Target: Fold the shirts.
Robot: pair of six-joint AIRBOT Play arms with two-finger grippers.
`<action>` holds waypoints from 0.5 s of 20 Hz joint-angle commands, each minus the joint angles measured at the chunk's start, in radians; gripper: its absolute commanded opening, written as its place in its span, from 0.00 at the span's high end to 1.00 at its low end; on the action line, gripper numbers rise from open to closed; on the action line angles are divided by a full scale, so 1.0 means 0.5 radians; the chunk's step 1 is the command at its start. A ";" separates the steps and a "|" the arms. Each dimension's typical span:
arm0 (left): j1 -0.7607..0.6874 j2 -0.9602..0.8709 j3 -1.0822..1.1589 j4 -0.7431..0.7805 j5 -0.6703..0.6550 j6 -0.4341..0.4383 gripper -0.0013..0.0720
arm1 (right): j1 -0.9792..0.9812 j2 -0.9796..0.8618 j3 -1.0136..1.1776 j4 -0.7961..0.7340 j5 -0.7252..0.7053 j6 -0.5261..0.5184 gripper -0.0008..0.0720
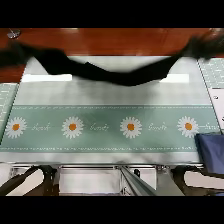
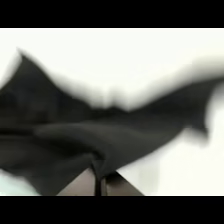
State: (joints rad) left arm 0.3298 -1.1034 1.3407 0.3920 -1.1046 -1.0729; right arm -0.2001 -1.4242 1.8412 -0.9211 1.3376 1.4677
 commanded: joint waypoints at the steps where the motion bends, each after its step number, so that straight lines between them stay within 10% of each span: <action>1: 0.109 0.200 0.761 0.237 0.137 -0.314 0.94 | 0.005 0.288 0.611 -0.108 0.008 0.030 0.96; 10: 0.316 0.867 1.279 1.321 -0.154 -0.596 0.94 | 0.005 1.302 0.476 -0.602 0.135 -0.011 0.96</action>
State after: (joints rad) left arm 0.4892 -0.7689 1.9385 0.8822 -1.1152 -1.3384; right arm -0.1978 -0.8932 2.0750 -1.1278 1.3663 1.4662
